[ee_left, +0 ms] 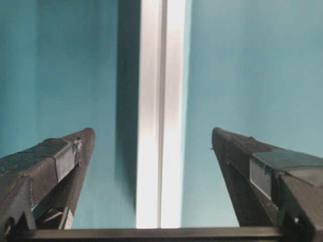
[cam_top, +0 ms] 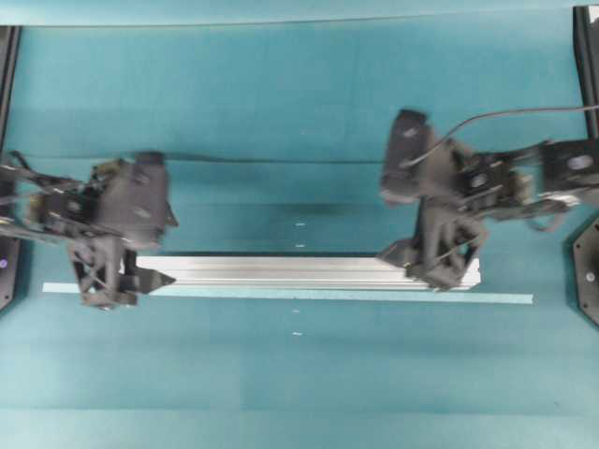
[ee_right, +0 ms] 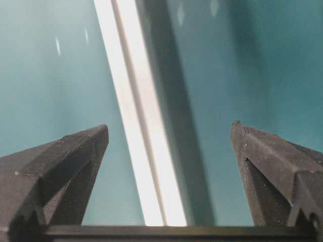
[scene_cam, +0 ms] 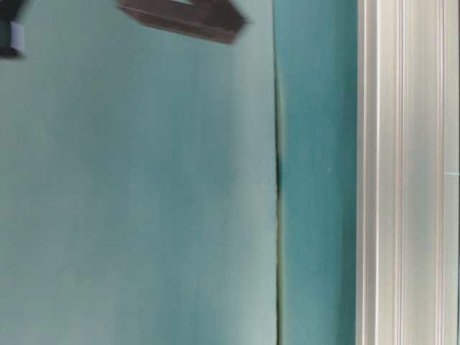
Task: Lift the metal rail with both hands and move it towards you.
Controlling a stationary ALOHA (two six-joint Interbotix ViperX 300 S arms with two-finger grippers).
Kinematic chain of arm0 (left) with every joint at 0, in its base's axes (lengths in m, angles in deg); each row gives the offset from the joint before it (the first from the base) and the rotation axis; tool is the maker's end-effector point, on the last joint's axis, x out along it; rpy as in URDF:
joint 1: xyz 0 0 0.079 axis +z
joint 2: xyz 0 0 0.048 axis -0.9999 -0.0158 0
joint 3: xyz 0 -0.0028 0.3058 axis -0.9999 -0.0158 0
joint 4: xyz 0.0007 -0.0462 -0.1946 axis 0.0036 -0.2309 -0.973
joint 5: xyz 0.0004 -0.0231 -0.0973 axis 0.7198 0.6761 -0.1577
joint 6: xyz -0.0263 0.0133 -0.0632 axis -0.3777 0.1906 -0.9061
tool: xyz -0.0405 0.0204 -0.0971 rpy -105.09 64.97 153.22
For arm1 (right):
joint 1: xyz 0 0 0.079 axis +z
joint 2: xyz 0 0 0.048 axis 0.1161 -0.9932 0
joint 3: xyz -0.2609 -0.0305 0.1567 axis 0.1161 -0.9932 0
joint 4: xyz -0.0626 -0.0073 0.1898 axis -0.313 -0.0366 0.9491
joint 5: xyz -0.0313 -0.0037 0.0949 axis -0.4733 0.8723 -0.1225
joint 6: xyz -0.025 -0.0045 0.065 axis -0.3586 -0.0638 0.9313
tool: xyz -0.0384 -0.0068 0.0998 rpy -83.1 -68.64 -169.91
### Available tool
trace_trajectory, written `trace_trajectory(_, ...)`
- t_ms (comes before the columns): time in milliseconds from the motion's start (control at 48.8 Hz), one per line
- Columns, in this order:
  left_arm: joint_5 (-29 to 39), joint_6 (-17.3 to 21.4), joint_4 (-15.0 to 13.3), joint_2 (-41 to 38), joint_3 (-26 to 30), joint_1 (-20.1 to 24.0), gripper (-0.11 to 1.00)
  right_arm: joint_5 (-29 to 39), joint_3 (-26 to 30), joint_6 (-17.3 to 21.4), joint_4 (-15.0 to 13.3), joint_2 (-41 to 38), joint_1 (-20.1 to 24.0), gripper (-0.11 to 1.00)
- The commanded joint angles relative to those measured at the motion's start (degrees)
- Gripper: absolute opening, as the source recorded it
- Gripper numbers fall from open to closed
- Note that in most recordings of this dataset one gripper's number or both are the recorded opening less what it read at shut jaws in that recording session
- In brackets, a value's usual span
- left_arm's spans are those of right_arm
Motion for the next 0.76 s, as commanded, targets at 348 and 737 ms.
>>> trace_trajectory(348, -14.24, 0.79, -0.09, 13.36, -4.13, 0.35, 0.99, -6.77, -2.37, -0.97, -2.02, 10.11, -0.62, 0.99)
trace_trajectory(737, -14.94, 0.62, -0.09, 17.93, -4.66, 0.97, 0.99, -15.38, -7.65, -1.23, -2.02, 19.60, -0.62, 0.99)
